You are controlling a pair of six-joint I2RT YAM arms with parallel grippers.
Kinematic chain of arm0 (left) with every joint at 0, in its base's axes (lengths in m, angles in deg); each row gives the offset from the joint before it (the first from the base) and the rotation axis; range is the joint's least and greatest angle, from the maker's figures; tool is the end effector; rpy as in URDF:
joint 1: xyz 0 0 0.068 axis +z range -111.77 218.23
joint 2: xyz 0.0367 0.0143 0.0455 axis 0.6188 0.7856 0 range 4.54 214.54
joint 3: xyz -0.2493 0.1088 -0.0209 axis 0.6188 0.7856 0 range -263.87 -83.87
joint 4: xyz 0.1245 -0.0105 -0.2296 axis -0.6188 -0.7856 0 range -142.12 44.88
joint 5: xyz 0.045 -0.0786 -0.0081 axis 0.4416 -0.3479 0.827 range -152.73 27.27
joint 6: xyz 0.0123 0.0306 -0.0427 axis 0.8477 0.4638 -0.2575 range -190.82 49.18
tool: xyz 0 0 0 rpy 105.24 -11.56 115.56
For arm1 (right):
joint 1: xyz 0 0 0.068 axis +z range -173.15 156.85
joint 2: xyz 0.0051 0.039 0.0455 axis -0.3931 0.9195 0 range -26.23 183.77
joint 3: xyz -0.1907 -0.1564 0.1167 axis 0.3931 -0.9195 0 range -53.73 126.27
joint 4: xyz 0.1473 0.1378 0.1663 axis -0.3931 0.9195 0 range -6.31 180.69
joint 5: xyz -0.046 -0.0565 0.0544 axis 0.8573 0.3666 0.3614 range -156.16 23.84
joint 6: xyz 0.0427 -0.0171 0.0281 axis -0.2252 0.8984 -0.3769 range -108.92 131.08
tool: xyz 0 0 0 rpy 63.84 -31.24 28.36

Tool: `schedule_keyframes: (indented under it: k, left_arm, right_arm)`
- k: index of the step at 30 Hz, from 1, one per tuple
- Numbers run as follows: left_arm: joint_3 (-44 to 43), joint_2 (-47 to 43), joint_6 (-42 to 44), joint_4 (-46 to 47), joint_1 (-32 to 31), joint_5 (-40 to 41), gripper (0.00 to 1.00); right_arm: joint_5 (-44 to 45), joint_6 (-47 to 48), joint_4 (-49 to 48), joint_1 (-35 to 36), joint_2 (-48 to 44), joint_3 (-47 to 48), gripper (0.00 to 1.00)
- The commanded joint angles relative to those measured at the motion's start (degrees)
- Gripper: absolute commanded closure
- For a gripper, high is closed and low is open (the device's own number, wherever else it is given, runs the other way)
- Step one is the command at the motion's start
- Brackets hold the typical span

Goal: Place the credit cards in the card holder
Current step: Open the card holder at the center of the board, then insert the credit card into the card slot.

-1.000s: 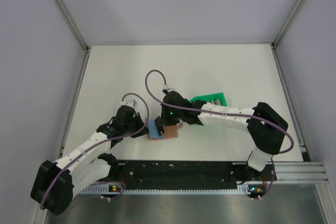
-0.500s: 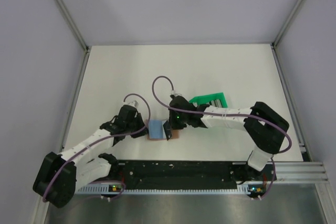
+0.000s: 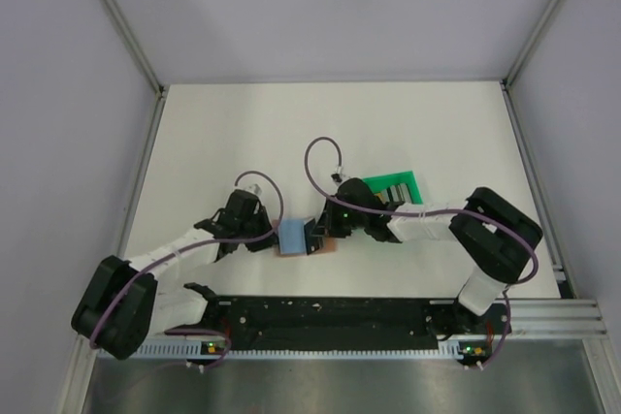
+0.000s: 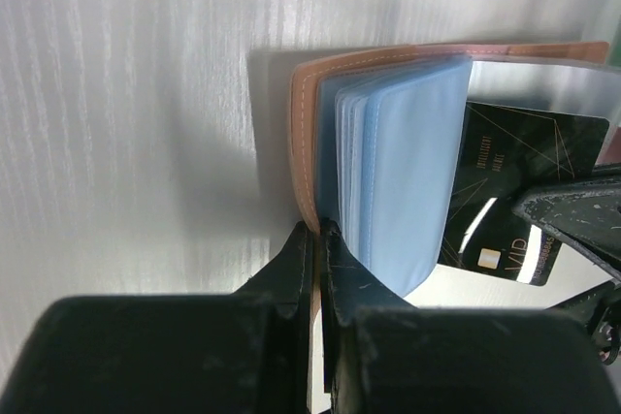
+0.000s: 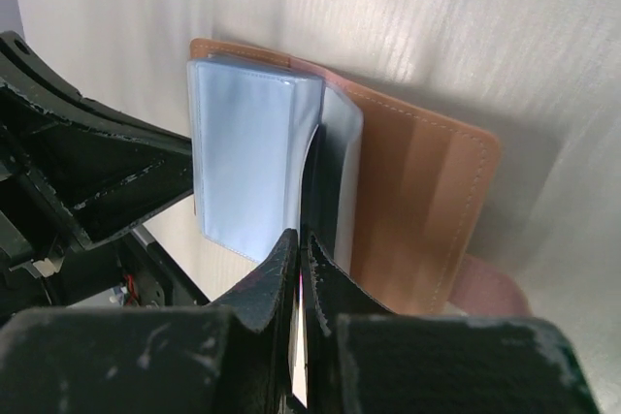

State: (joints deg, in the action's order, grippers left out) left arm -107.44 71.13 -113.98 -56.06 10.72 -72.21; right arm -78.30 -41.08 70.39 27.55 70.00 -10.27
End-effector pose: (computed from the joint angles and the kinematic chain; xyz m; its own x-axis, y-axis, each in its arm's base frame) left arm 0.1741 -0.0972 0.1443 -0.8935 -0.2953 -0.3382 -0.0954 0.8610 -0.4996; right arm 0.2024 0.2590 0.1480 -0.9257 0.0882 -0.3679 -0.2091 0.6912 0.6918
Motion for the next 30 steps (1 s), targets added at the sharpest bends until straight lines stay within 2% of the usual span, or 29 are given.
schedule_keyframes:
  k: [1, 6, 10, 19, 30]
  left_arm:
    - [0.46, 3.98, 1.06, -0.31, -0.18, 1.04, 1.0]
    - [0.11, 6.44, 1.41, 0.74, -0.18, 0.34, 1.0]
    - [-0.07, 7.94, 2.02, 1.97, -0.09, -1.07, 1.0]
    - [0.11, 8.47, 2.64, 2.15, -0.18, -1.86, 1.0]
    - [0.02, 9.0, 2.99, 2.77, -0.18, -3.09, 1.0]
  right_arm:
    - [0.97, -0.4, -4.37, -0.86, -5.42, -1.45, 1.0]
    - [5.11, 1.27, 0.99, -1.21, -9.82, -1.36, 1.0]
    - [4.94, 1.45, 1.61, -1.3, -8.69, -0.57, 1.0]
    - [4.93, 1.27, -0.32, -3.67, -5.96, -2.15, 1.0]
    - [-0.07, 0.13, -6.03, -4.73, -3.59, -3.74, 1.0]
